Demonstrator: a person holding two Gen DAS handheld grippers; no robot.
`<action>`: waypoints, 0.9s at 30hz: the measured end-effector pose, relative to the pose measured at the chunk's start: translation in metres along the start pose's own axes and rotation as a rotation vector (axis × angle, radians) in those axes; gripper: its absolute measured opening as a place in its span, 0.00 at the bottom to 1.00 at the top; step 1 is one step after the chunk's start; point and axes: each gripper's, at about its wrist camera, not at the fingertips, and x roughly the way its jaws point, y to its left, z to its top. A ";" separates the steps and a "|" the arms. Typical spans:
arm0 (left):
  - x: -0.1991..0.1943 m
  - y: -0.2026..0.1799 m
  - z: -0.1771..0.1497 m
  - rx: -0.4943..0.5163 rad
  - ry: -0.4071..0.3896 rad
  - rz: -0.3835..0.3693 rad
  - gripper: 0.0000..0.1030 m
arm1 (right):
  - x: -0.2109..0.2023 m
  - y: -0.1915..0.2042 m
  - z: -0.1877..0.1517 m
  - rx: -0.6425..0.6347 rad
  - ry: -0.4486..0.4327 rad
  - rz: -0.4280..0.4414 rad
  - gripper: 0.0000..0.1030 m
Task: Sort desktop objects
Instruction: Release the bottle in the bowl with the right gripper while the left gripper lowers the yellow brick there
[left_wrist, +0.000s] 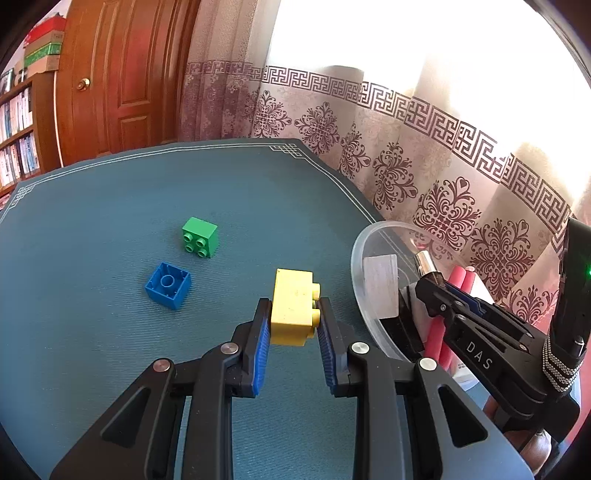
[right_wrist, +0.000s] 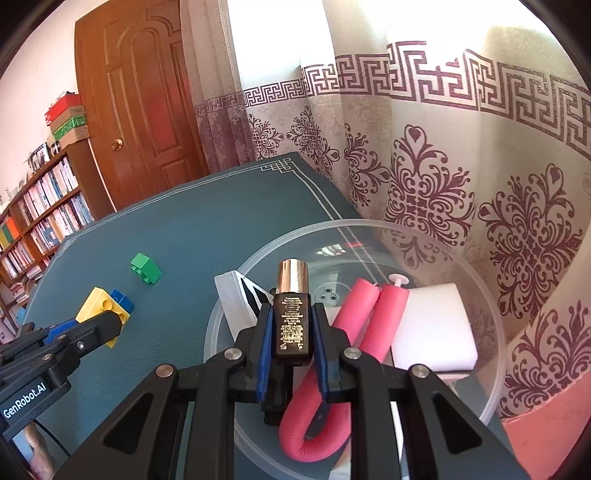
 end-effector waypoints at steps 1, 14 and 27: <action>0.001 -0.003 -0.001 0.003 0.005 -0.009 0.26 | -0.001 -0.001 0.000 0.001 -0.002 0.002 0.22; 0.006 -0.040 -0.003 0.062 0.032 -0.044 0.26 | -0.013 -0.019 0.004 0.048 -0.044 0.060 0.42; 0.020 -0.072 -0.006 0.093 0.086 -0.120 0.26 | -0.029 -0.041 0.019 0.114 -0.138 0.027 0.78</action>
